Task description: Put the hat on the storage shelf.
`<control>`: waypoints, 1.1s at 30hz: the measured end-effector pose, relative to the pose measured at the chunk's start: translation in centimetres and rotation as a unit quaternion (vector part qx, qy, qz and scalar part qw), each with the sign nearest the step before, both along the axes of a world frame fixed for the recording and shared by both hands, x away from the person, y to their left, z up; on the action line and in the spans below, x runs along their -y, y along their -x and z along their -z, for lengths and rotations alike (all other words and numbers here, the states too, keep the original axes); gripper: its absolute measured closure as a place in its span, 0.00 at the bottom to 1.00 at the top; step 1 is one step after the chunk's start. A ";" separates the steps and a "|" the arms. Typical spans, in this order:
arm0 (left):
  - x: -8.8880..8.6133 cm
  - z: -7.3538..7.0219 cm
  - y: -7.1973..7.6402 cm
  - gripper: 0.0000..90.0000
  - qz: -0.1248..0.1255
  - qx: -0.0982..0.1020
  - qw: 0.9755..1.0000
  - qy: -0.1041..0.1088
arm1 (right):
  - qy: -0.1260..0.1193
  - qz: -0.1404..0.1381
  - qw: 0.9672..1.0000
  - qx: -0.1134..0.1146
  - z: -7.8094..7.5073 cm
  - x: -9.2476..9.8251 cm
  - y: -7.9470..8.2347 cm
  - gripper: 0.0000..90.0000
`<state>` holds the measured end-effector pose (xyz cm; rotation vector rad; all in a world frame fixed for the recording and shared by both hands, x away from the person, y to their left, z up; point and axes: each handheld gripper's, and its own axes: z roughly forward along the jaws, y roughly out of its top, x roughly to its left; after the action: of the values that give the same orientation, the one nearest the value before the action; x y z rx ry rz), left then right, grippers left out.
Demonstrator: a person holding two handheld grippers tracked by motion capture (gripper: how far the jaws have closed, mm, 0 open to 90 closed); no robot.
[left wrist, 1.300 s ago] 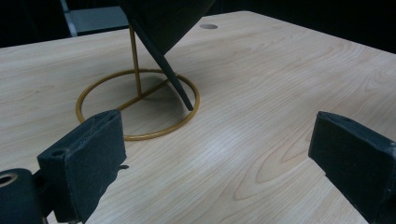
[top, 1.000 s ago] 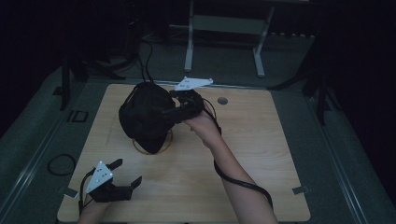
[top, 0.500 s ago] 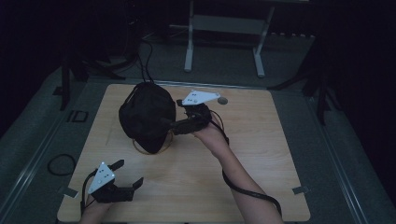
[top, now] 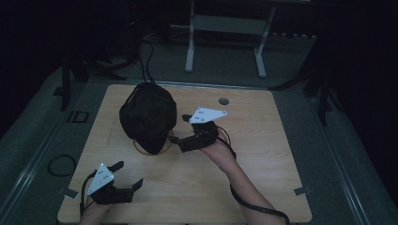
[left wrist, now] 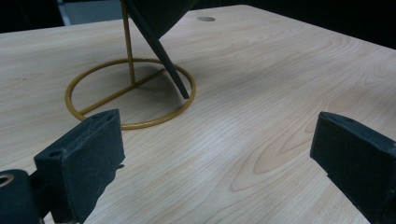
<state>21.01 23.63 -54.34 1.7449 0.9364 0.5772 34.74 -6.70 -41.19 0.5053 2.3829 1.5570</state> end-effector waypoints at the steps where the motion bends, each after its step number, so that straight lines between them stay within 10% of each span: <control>1: 0.0 0.0 0.0 0.04 0.000 0.000 1.000 0.000 | 0.000 0.000 1.000 0.000 0.0 0.0 0.0 0.15; 33: 0.6 0.6 0.0 0.03 0.008 0.000 1.000 -0.013 | 0.013 -0.009 0.999 -0.029 9.8 5.9 4.4 0.16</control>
<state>20.98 23.06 -54.92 1.7748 0.9182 0.5806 30.31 -12.62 -51.01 0.5312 2.4543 1.5359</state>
